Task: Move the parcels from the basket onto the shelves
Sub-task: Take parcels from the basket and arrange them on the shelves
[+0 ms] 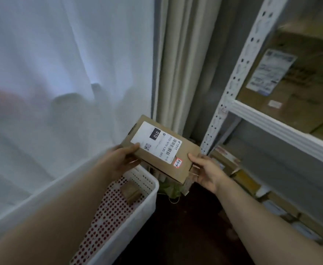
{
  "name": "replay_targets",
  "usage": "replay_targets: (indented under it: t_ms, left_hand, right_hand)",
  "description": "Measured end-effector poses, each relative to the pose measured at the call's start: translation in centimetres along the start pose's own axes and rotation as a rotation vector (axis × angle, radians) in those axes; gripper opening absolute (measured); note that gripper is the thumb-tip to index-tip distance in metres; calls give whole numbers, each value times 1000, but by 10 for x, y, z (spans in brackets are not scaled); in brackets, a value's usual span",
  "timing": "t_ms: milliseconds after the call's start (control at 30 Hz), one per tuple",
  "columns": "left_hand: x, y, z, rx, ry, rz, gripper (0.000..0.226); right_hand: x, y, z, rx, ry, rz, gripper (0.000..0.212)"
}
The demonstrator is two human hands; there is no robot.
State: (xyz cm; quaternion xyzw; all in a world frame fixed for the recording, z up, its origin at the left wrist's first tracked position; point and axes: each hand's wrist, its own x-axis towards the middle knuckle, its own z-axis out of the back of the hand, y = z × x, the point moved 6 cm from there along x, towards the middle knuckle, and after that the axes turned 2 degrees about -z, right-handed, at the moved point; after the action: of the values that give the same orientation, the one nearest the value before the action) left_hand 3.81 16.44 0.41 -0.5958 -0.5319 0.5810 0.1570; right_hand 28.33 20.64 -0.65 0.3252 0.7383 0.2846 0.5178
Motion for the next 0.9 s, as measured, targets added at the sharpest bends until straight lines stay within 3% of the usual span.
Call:
replay_targets:
  t_ms: [100,200,300,433,533,600,767,900]
  left_hand:
    - [-27,0,-54,177,52,-75,59]
    - [-50,-1,-101,587,33,-258,93]
    - [-81,8,-161,864,190,-416,101]
    - [-117,42,-223,901,499,-282,109]
    - [-132,56,-250,874,574,-282,74]
    - [-137,63,-260,855,632,-257,63]
    - [-153,72,-276,881,763,-168,101]
    - [-161,77,-285,926,816,-143,104]
  right_hand:
    - [-42,31,59,38,-21,107,15]
    - [-81,67,109,2,-82,229,31]
    - [-110,96,145,-165,-120,300,50]
    - [-146,119,161,-422,-124,318,52]
    - [-170,131,169,-484,-133,359,47]
    - [-183,134,176,-538,-159,386,50]
    - [-212,128,194,-580,-241,401,51]
    - [-229,122,203,-553,-284,411,51]
